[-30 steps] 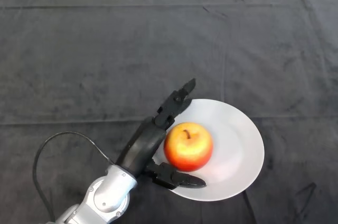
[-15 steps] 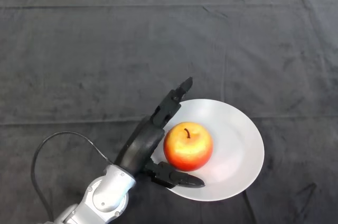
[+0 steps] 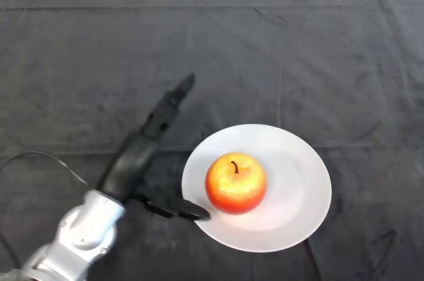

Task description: Move the apple to the plate

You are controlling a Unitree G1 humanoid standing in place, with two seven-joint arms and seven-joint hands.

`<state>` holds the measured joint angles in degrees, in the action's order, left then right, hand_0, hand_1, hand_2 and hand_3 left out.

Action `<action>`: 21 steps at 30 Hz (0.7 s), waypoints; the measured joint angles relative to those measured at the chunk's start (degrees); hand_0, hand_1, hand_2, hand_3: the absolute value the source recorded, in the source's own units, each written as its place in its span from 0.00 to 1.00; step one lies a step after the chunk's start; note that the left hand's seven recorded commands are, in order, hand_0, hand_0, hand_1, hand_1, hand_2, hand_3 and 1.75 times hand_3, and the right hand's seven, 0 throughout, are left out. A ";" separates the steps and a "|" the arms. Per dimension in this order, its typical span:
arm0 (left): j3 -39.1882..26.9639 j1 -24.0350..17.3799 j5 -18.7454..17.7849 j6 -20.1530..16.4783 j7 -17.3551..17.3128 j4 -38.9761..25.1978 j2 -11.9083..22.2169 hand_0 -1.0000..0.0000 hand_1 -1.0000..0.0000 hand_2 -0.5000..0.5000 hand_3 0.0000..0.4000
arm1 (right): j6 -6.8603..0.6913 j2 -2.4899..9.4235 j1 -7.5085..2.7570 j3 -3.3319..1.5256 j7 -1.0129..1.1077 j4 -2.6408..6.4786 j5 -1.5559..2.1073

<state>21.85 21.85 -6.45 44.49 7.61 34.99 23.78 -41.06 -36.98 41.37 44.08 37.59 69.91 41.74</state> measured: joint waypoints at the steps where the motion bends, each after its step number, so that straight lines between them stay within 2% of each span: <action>1: -0.56 -0.01 -0.44 0.41 -0.03 0.26 0.03 1.00 1.00 0.50 0.00 | 0.00 0.00 0.00 0.00 0.00 0.00 0.00; 13: -8.94 -0.53 -5.27 3.57 -3.16 7.38 2.54 1.00 1.00 0.50 0.00 | 0.00 0.00 0.00 0.00 -0.01 0.00 0.00; 21: -14.31 -0.81 -8.85 5.11 -6.28 11.23 5.54 1.00 1.00 0.50 0.00 | 0.00 0.00 0.00 0.00 -0.01 0.00 0.00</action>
<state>7.54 21.04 -15.30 49.60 1.33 46.22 29.32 -41.07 -36.98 41.37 44.08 37.58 69.91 41.74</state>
